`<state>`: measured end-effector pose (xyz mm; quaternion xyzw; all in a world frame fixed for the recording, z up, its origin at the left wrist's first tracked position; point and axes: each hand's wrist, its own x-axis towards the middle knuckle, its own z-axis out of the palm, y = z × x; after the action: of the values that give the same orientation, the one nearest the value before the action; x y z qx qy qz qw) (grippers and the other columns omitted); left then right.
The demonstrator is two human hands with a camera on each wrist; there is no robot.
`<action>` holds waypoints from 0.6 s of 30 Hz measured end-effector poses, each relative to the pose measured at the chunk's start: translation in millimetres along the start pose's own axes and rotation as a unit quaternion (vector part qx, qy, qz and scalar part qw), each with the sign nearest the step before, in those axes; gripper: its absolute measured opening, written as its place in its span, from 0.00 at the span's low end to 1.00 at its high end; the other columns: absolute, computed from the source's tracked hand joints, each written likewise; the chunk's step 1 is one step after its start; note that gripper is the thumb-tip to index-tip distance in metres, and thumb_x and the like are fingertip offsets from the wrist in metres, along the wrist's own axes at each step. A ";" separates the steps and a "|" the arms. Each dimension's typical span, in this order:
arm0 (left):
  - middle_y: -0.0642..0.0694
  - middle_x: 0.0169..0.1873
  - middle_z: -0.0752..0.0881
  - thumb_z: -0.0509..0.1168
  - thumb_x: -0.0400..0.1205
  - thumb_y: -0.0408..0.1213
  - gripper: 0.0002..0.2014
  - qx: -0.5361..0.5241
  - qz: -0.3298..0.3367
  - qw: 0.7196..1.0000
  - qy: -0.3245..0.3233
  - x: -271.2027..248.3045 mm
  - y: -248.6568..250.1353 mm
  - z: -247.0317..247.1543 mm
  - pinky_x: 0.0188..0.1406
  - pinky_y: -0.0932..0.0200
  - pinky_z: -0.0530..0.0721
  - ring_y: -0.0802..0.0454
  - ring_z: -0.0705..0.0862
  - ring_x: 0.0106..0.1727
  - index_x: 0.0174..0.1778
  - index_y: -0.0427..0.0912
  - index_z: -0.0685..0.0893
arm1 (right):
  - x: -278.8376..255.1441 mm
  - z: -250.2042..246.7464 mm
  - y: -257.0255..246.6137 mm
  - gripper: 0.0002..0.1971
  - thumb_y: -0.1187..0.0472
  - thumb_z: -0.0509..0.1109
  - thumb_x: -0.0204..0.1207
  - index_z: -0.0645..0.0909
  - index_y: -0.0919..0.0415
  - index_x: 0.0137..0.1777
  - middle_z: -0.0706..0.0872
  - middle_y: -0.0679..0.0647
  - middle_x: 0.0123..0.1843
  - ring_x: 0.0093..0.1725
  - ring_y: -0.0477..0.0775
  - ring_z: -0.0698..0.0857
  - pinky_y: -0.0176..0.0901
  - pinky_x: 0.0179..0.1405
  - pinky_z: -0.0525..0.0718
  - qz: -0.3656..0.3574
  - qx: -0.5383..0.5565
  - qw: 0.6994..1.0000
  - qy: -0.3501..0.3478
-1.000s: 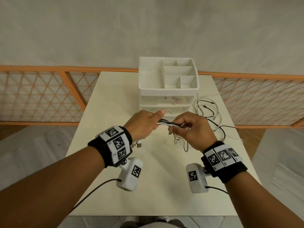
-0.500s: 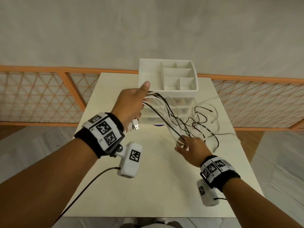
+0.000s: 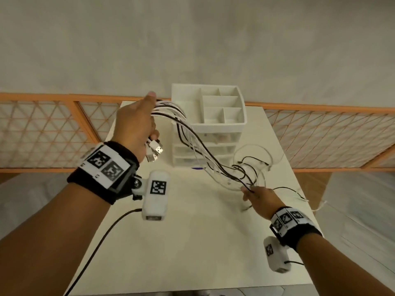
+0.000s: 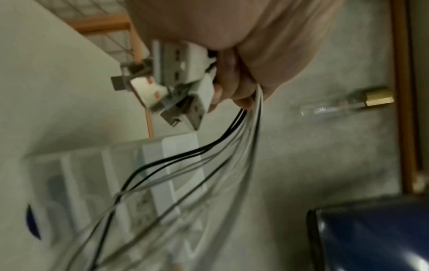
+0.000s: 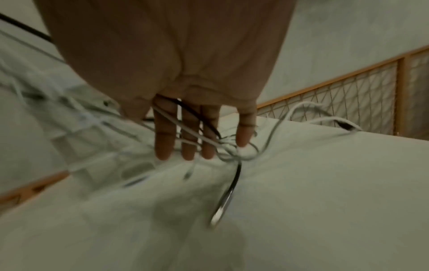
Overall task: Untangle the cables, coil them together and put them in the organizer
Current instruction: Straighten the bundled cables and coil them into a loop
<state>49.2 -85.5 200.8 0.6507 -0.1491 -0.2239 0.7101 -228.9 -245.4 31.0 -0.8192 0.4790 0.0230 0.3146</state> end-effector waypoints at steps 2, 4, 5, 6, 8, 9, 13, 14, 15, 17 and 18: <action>0.48 0.20 0.68 0.65 0.85 0.51 0.20 0.129 0.032 0.991 -0.034 0.9 -16.8 3.4 0.26 0.58 0.71 0.49 0.67 0.21 0.29 0.46 0.75 | 9.5 -21.6 -10.3 0.16 0.47 0.59 0.87 0.87 0.46 0.46 0.90 0.58 0.58 0.61 0.63 0.86 0.43 0.54 0.78 -0.028 0.030 0.998 0.048; 0.46 0.22 0.70 0.62 0.86 0.53 0.25 0.272 0.043 0.959 -0.059 2.7 -41.4 2.2 0.33 0.53 0.73 0.44 0.73 0.26 0.26 0.43 0.70 | 15.2 -54.5 -31.3 0.14 0.39 0.54 0.84 0.81 0.30 0.49 0.79 0.60 0.78 0.74 0.60 0.79 0.50 0.76 0.72 -0.079 0.060 0.985 0.144; 0.45 0.22 0.70 0.61 0.86 0.53 0.26 0.315 0.038 0.946 -0.063 2.5 -51.3 -0.2 0.35 0.52 0.73 0.43 0.74 0.29 0.25 0.42 0.68 | 13.7 -72.1 -41.5 0.15 0.36 0.52 0.84 0.81 0.29 0.51 0.68 0.59 0.85 0.79 0.60 0.74 0.54 0.81 0.67 -0.099 0.091 0.973 0.185; 0.44 0.22 0.70 0.60 0.87 0.52 0.26 0.333 0.034 0.940 -0.059 3.7 -59.5 -3.1 0.36 0.51 0.73 0.42 0.75 0.31 0.25 0.42 0.67 | 10.6 -88.9 -51.7 0.17 0.37 0.53 0.85 0.84 0.36 0.54 0.60 0.57 0.89 0.83 0.60 0.68 0.52 0.82 0.63 -0.119 0.121 0.958 0.230; 0.45 0.22 0.70 0.58 0.87 0.51 0.25 0.306 0.023 0.951 -0.039 6.4 -65.5 -7.5 0.36 0.50 0.72 0.42 0.73 0.29 0.26 0.42 0.69 | 0.6 -111.7 -65.0 0.18 0.45 0.56 0.88 0.87 0.49 0.56 0.57 0.54 0.90 0.84 0.58 0.65 0.43 0.76 0.61 -0.140 0.142 0.932 0.302; 0.46 0.22 0.70 0.58 0.88 0.51 0.24 0.253 0.014 0.967 -0.024 7.5 -61.8 -8.5 0.33 0.51 0.72 0.43 0.71 0.26 0.27 0.42 0.71 | -4.0 -111.4 -65.8 0.14 0.48 0.59 0.88 0.86 0.49 0.54 0.63 0.55 0.88 0.82 0.56 0.69 0.42 0.74 0.63 -0.155 0.151 0.923 0.317; 0.53 0.16 0.69 0.58 0.88 0.46 0.18 0.035 -0.011 0.999 0.023 10.2 -22.9 -11.4 0.23 0.59 0.68 0.54 0.66 0.16 0.33 0.44 0.75 | -6.9 -34.0 -27.2 0.11 0.55 0.72 0.80 0.88 0.51 0.61 0.87 0.59 0.67 0.67 0.65 0.85 0.46 0.62 0.79 -0.146 -0.002 0.974 0.174; 0.55 0.15 0.68 0.58 0.88 0.44 0.17 0.004 -0.004 1.000 0.014 9.2 -15.0 -12.9 0.23 0.58 0.66 0.55 0.64 0.15 0.33 0.45 0.73 | -10.8 -8.2 -14.8 0.19 0.53 0.72 0.78 0.84 0.49 0.69 0.82 0.54 0.74 0.73 0.62 0.81 0.51 0.69 0.77 -0.115 -0.093 0.988 0.046; 0.56 0.14 0.67 0.58 0.88 0.44 0.17 -0.004 0.004 1.000 -0.002 7.5 -9.9 -13.9 0.22 0.58 0.65 0.55 0.64 0.15 0.32 0.45 0.71 | -14.3 9.0 -5.9 0.27 0.54 0.71 0.77 0.76 0.44 0.77 0.73 0.50 0.82 0.81 0.58 0.73 0.55 0.76 0.72 -0.093 -0.165 0.980 -0.055; 0.58 0.14 0.67 0.58 0.89 0.44 0.19 0.043 0.025 0.998 -0.044 1.2 -8.8 -15.2 0.21 0.59 0.66 0.55 0.63 0.18 0.32 0.46 0.69 | -17.1 12.9 -10.8 0.35 0.60 0.69 0.72 0.70 0.40 0.80 0.66 0.46 0.86 0.85 0.54 0.66 0.57 0.82 0.67 -0.096 -0.145 0.980 -0.097; 0.59 0.14 0.67 0.58 0.89 0.45 0.19 0.079 0.032 0.994 -0.062 -2.4 -12.2 -15.8 0.22 0.58 0.66 0.55 0.63 0.20 0.32 0.46 0.69 | -16.6 4.6 -21.1 0.34 0.62 0.68 0.68 0.74 0.41 0.76 0.71 0.47 0.83 0.82 0.54 0.70 0.56 0.80 0.70 -0.122 -0.083 0.987 -0.059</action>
<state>53.7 -71.4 187.2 0.6846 -0.2312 -0.2281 0.6526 -219.8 -222.8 43.4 -0.8921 0.3522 0.0727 0.2735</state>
